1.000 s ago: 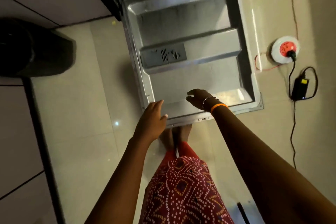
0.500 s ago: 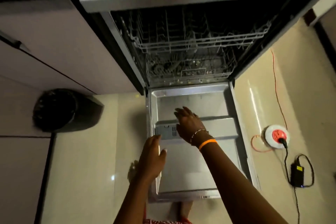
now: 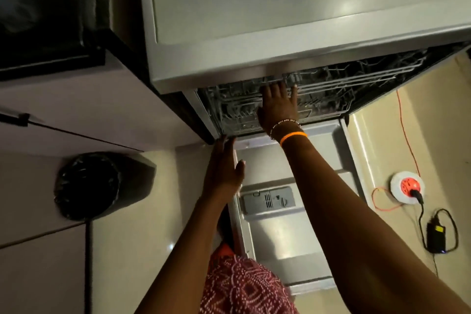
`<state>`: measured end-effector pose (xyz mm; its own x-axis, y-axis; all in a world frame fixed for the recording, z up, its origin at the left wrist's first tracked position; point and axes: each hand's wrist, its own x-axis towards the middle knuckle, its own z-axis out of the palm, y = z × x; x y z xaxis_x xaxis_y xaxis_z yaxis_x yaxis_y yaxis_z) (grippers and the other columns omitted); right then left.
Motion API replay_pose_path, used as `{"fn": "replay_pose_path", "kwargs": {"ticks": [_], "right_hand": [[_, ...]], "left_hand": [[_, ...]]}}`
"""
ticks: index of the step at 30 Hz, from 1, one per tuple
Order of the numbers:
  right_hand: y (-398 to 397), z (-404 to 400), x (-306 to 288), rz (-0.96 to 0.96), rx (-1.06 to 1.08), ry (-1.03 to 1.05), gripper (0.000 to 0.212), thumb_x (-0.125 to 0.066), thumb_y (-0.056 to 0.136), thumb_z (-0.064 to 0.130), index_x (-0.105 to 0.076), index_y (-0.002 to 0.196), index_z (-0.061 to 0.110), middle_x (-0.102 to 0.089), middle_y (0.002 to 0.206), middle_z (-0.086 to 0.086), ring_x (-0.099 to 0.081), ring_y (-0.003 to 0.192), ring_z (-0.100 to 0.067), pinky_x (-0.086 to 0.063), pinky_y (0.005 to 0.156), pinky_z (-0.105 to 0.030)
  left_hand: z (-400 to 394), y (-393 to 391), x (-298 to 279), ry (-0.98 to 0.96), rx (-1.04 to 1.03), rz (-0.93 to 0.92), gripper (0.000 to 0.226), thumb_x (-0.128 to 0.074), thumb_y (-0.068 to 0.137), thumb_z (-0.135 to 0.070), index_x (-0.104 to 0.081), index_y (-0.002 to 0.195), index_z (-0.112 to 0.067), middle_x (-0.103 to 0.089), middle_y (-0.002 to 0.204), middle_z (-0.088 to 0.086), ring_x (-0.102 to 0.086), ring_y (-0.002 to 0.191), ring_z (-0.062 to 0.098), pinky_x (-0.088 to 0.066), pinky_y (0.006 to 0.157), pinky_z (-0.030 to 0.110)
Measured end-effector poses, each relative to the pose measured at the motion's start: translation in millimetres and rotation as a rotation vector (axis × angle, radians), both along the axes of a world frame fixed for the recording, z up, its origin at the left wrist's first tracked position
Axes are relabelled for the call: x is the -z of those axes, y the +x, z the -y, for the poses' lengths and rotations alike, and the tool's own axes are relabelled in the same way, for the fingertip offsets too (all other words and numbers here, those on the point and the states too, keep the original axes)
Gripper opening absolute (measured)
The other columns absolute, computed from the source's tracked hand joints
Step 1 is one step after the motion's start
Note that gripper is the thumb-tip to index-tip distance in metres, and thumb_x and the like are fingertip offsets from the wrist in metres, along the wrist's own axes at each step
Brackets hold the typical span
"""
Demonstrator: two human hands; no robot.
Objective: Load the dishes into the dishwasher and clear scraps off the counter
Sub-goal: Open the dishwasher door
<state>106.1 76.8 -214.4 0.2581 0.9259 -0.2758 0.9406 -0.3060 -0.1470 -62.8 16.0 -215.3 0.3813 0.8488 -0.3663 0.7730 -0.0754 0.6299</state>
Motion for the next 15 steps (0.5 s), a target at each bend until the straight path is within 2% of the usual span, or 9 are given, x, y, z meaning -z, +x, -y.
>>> {"fn": "replay_pose_path", "kwargs": {"ticks": [3,5,7,10,12,14,15], "right_hand": [[-2.6,-5.6,0.6,0.039,0.049,0.044,0.053,-0.045,0.093,0.025,-0.031,0.140,0.008,-0.031,0.148,-0.015,-0.023,0.139,-0.032,-0.003,0.116,-0.047],[2.3,-5.1,0.5,0.079,0.038,0.046,0.048,-0.042,0.093,0.022,-0.034,0.139,0.008,-0.035,0.145,-0.016,-0.025,0.138,-0.033,-0.008,0.115,-0.046],[9.0,-1.3,-1.1,0.111,0.038,0.012,0.047,-0.042,0.094,0.020,-0.034,0.139,0.009,-0.035,0.145,-0.015,-0.025,0.137,-0.033,-0.014,0.113,-0.046],[6.7,14.1,-5.7,0.113,0.041,-0.047,0.044,-0.046,0.093,0.020,-0.041,0.134,0.006,-0.039,0.141,-0.018,-0.029,0.133,-0.035,-0.023,0.107,-0.046],[-2.5,36.7,-7.1,0.126,0.035,-0.052,0.039,-0.064,0.082,0.024,-0.057,0.116,0.005,-0.053,0.124,-0.021,-0.045,0.120,-0.037,-0.036,0.096,-0.046],[-11.0,64.4,-7.3,0.125,0.047,-0.081,0.041,-0.084,0.056,0.029,-0.068,0.087,0.008,-0.065,0.097,-0.017,-0.061,0.094,-0.036,-0.049,0.078,-0.044],[-13.7,80.6,-7.4,0.117,0.052,-0.093,0.043,-0.087,0.046,0.032,-0.069,0.078,0.010,-0.066,0.089,-0.014,-0.063,0.085,-0.035,-0.052,0.071,-0.043]], "left_hand": [[-27.0,-1.8,-0.5,0.148,-0.047,0.033,0.063,-0.059,0.089,-0.014,-0.029,0.145,-0.012,-0.013,0.156,0.010,-0.022,0.142,0.028,-0.037,0.108,0.042],[-36.5,-1.4,-1.6,0.238,-0.049,0.059,0.072,-0.061,0.088,-0.013,-0.021,0.148,-0.014,-0.011,0.157,0.011,-0.019,0.143,0.029,-0.037,0.108,0.041],[-39.7,-1.3,-1.7,0.249,-0.039,0.060,0.078,-0.061,0.089,-0.013,-0.011,0.149,-0.019,-0.006,0.158,0.010,-0.016,0.144,0.028,-0.037,0.105,0.038],[-28.9,-3.8,-1.4,0.248,-0.008,0.067,0.087,-0.063,0.085,-0.007,-0.004,0.146,-0.026,-0.004,0.158,0.010,-0.023,0.142,0.031,-0.046,0.099,0.040],[-14.0,-3.5,-4.3,0.248,0.032,0.024,0.086,-0.063,0.084,-0.007,-0.008,0.147,-0.028,-0.001,0.158,0.009,-0.024,0.141,0.030,-0.044,0.099,0.037],[2.6,-3.9,-7.1,0.199,0.030,-0.050,0.082,-0.062,0.085,-0.009,-0.014,0.148,-0.028,0.003,0.158,0.009,-0.017,0.143,0.028,-0.036,0.106,0.035],[11.9,-5.4,-8.0,0.189,0.036,-0.071,0.077,-0.062,0.085,-0.009,-0.021,0.148,-0.027,0.001,0.158,0.010,-0.016,0.144,0.029,-0.033,0.109,0.036]]}}
